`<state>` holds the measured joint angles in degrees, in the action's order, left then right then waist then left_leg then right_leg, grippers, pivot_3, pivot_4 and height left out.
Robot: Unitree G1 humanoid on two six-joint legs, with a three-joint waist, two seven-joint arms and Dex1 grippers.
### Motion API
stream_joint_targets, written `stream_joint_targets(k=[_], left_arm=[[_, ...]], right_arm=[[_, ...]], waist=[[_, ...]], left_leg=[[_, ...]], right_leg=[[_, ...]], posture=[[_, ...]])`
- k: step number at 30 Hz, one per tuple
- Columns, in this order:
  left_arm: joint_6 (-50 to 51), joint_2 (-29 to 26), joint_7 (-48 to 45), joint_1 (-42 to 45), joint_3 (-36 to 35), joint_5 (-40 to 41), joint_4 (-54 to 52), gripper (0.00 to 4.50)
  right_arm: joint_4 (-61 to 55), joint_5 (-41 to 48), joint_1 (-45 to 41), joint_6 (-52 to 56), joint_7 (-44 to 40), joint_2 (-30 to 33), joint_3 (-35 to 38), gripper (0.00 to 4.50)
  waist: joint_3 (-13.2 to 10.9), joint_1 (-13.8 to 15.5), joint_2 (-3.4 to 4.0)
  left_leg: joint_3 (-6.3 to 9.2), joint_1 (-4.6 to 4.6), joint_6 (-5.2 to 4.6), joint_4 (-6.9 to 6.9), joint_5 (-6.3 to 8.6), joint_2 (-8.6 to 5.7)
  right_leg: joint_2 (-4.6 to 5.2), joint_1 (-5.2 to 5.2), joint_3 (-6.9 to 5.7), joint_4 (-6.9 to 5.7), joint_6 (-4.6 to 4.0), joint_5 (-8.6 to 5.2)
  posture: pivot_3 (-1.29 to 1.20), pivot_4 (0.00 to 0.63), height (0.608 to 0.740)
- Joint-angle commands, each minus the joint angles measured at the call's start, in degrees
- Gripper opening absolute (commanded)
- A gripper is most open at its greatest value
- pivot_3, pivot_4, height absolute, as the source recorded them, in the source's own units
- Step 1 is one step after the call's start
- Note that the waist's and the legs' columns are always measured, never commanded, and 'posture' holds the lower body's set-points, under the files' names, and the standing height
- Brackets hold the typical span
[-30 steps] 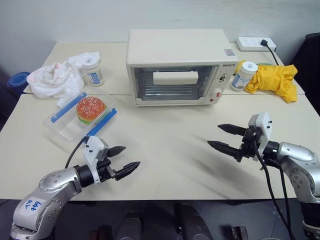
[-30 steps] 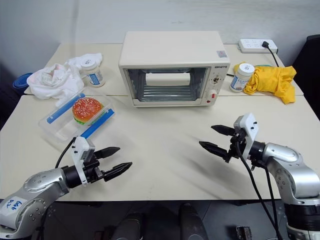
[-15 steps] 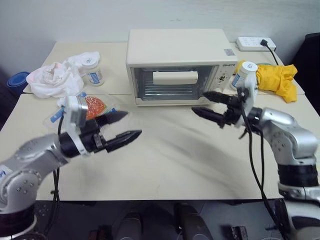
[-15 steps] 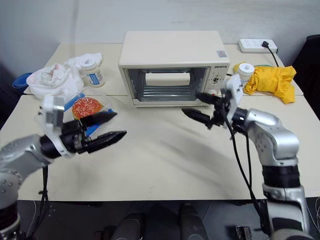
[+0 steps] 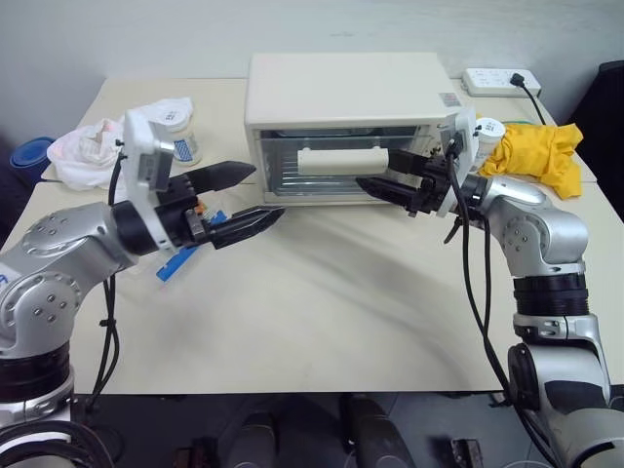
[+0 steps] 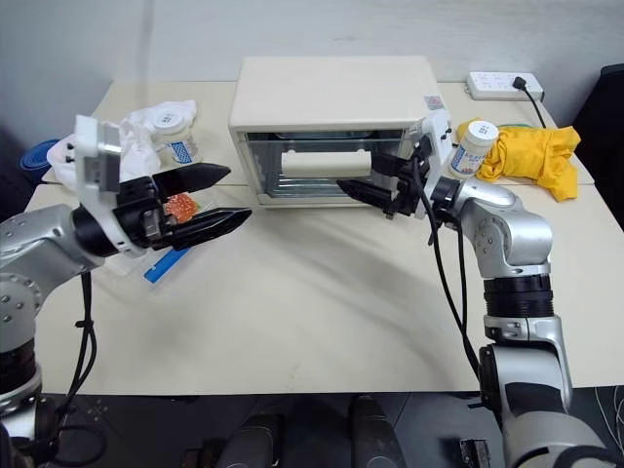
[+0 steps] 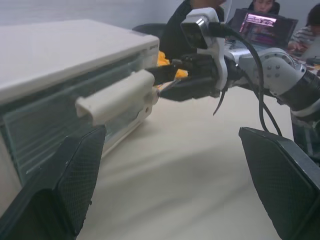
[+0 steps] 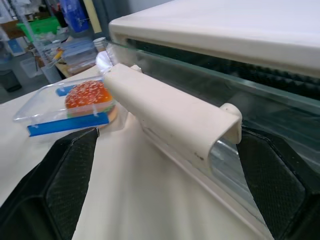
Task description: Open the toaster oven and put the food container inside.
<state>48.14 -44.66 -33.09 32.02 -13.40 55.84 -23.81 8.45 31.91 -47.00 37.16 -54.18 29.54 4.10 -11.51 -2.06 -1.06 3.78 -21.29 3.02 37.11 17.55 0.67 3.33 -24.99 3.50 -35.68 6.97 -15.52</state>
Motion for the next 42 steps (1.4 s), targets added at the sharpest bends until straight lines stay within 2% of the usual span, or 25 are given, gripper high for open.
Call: stream_joint_targets(k=[1,6,14,21,28,35,39,42], left_arm=[[-3.76,1.78,1.26,4.8,1.59,-5.3,4.23,4.12],[-9.71,2.46,-1.31,11.98,6.34,-15.52,12.79,2.66],[-22.95,1.4,-15.98,18.95,17.43,-30.96,26.84,0.05],[-31.42,2.38,-26.2,20.91,22.79,-38.81,34.39,0.02],[-33.72,6.82,-26.91,19.25,23.28,-42.19,35.0,0.02],[-34.43,5.95,-28.9,12.41,24.55,-44.41,30.2,0.02],[-36.35,7.27,-27.51,8.8,26.77,-47.75,28.86,0.02],[-35.13,9.91,-23.54,8.67,27.79,-50.98,29.77,0.02]], right_arm=[[-8.95,4.04,1.93,0.81,-2.81,0.15,0.26,4.5],[-14.61,5.03,7.54,1.57,-1.32,-0.16,1.08,4.5],[-20.62,4.83,16.02,1.57,3.76,-1.94,1.12,4.5],[-22.46,5.48,19.51,1.39,6.09,-1.53,3.05,4.5],[-29.22,6.63,30.38,3.22,7.9,4.53,9.81,4.5],[-39.0,19.86,42.29,10.0,4.33,12.31,20.05,4.5],[-40.27,25.77,42.92,11.42,4.78,14.52,23.44,4.5],[-39.19,28.25,39.67,11.64,6.36,15.63,23.63,4.5]], waist=[[-0.01,-0.12,0.01],[-0.01,-0.61,0.02],[-0.01,-0.95,0.02],[-0.01,-0.8,0.02],[-0.01,0.58,0.01],[-0.01,0.25,0.01],[-0.02,0.39,0.0],[-0.02,0.56,0.0]], left_leg=[[-0.02,-0.03,0.0,-0.01,0.0,0.01],[-0.1,-0.15,0.07,0.02,-0.05,0.02],[-0.16,-0.18,0.08,0.02,-0.06,-0.01],[-0.17,-0.17,0.06,0.11,-0.06,-0.03],[-0.14,-0.24,0.02,0.14,-0.06,-0.04],[-0.17,-0.17,-0.02,0.21,-0.05,-0.02],[-0.14,0.19,-0.14,0.21,-0.11,0.0],[-0.02,0.31,-0.15,0.29,-0.11,-0.02]], right_leg=[[-0.01,-0.09,0.02,-0.08,-0.01,-0.01],[-0.05,-0.4,0.11,-0.23,-0.06,-0.03],[-0.03,-0.41,0.15,-0.26,-0.06,-0.03],[-0.04,-0.41,0.16,-0.28,-0.06,-0.03],[-0.02,-0.41,0.15,-0.29,-0.04,-0.03],[-0.04,-0.36,0.2,-0.31,-0.01,-0.01],[-0.14,0.01,0.26,-0.32,-0.02,-0.01],[-0.17,0.35,0.25,-0.18,0.02,0.02]], posture=[[0.0,0.15,0.74],[0.0,0.15,0.74],[0.0,0.15,0.74],[0.0,0.15,0.74],[0.0,0.15,0.74],[0.0,0.15,0.74],[0.0,0.15,0.74],[0.0,0.15,0.74]])
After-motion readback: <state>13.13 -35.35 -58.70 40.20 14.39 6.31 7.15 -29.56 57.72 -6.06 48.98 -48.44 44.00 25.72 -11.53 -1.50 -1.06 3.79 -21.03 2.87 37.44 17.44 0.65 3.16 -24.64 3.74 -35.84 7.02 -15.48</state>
